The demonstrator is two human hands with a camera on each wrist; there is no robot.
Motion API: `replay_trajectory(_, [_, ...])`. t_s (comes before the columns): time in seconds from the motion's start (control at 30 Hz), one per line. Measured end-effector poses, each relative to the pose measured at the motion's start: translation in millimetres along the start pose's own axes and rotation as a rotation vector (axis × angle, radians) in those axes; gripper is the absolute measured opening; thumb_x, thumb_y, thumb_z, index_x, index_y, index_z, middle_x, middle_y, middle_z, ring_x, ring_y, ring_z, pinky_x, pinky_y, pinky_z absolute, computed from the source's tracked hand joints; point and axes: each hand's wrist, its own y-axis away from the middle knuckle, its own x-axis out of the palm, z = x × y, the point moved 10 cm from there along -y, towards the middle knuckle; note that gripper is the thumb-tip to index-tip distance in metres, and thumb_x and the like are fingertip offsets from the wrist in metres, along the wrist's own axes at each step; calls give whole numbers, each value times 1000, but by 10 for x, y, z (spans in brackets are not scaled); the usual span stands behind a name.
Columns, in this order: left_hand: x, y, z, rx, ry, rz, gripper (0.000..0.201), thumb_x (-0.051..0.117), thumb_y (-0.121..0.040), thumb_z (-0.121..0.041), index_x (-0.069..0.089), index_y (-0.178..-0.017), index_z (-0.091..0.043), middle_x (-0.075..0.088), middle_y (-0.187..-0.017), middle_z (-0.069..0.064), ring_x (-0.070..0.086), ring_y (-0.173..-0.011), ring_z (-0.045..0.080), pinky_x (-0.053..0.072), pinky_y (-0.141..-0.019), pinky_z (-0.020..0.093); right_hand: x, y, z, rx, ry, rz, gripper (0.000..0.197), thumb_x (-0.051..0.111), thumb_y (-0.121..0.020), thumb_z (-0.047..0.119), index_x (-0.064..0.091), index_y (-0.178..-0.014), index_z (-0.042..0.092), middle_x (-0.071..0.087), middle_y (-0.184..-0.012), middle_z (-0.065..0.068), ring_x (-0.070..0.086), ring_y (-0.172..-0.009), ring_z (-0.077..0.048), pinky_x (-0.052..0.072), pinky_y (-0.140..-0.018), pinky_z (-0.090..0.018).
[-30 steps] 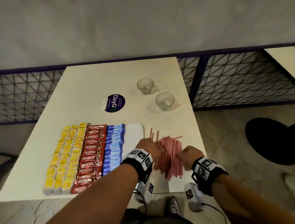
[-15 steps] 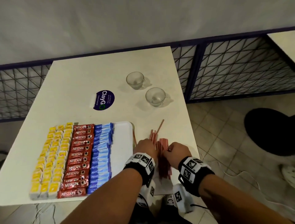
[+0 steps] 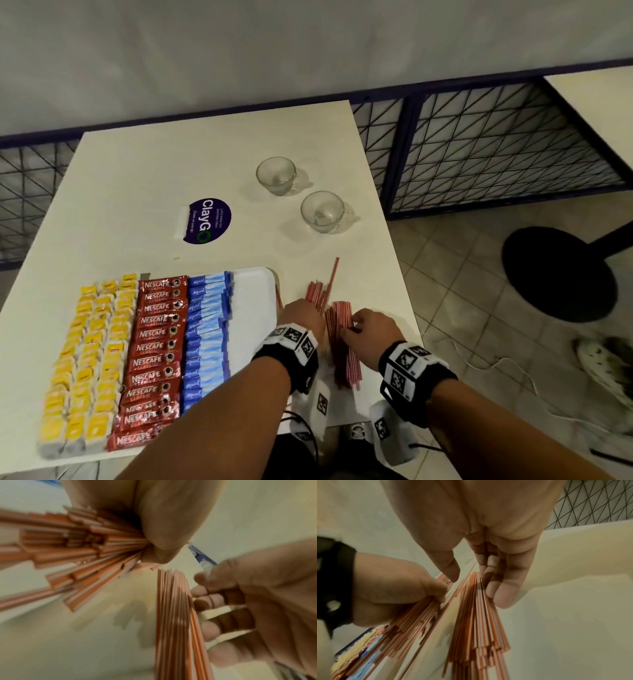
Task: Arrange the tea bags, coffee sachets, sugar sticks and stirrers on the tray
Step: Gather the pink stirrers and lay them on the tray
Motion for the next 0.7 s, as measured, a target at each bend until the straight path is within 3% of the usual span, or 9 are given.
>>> replay_trajectory(0.1, [-164, 92, 110, 26, 75, -58, 33, 49, -96, -34, 57, -108, -5, 64, -112, 14, 61, -101, 30, 43, -73, 28, -126, -44, 12, -12, 4, -49, 42, 56, -90, 38, 56, -124, 14, 63, -118, -4, 58, -107, -21, 44, -86, -25])
replay_trajectory(0.2, [-349, 296, 58, 147, 278, -80, 21, 45, -96, -28, 55, -101, -10, 67, -97, 10, 65, -86, 26, 47, -69, 28, -496, -26, 314, -162, -132, -207, 37, 54, -93, 41, 56, -122, 17, 62, -104, 2, 59, -93, -18, 40, -78, -23])
replay_trajectory(0.27, [-405, 473, -76, 289, 420, -33, 11, 45, -96, -24, 51, -89, -18, 66, -78, 5, 66, -65, 20, 53, -61, 30, -722, -14, 632, -276, -353, -223, 38, 52, -94, 44, 55, -123, 21, 61, -104, 4, 60, -92, -16, 44, -83, -27])
replay_trajectory(0.3, [-425, 531, -160, 372, 406, -21, 9, 46, -95, -22, 49, -88, -18, 64, -75, 5, 66, -63, 21, 54, -60, 32, -790, -21, 797, -322, -463, -189, 37, 50, -94, 47, 56, -122, 25, 62, -108, 4, 60, -97, -17, 46, -91, -32])
replay_trajectory(0.4, [-530, 590, -355, 532, 199, -87, 16, 50, -96, -24, 50, -103, -10, 65, -91, 14, 64, -84, 32, 42, -64, 33, -698, -35, 1235, -394, -554, 36, 29, 44, -88, 53, 63, -100, 35, 65, -116, 4, 59, -110, -15, 41, -105, -41])
replay_trajectory(0.47, [-658, 599, -398, 548, 213, -143, 25, 52, -97, -26, 52, -114, -7, 66, -100, 16, 62, -92, 32, 39, -67, 30, -577, 38, 1450, -424, -479, 156, 24, 46, -93, 45, 66, -93, 32, 69, -111, 4, 63, -104, -15, 43, -103, -42])
replay_trajectory(0.53, [-821, 668, -405, 576, 251, -166, 22, 52, -97, -25, 54, -113, -9, 66, -97, 15, 63, -91, 30, 37, -67, 27, -618, 125, 1594, -461, -527, 172, 27, 47, -95, 48, 67, -95, 30, 70, -105, 5, 66, -97, -17, 48, -97, -39])
replay_trajectory(0.63, [-1241, 773, -283, 676, 587, -185, 1, 54, -97, -24, 55, -96, -25, 59, -76, -6, 60, -69, 4, 41, -63, 22, -722, 98, 1529, -391, -787, 143, 56, 39, -86, 63, 65, -109, 18, 69, -109, -2, 66, -95, -18, 51, -88, -33])
replay_trajectory(0.7, [-1682, 910, -158, 732, 985, -241, 7, 58, -91, -35, 58, -85, -32, 59, -69, -8, 57, -64, 8, 47, -59, 27, -568, 50, 1410, -278, -876, 212, 75, 32, -78, 69, 62, -115, 10, 68, -108, -7, 66, -92, -21, 50, -82, -34])
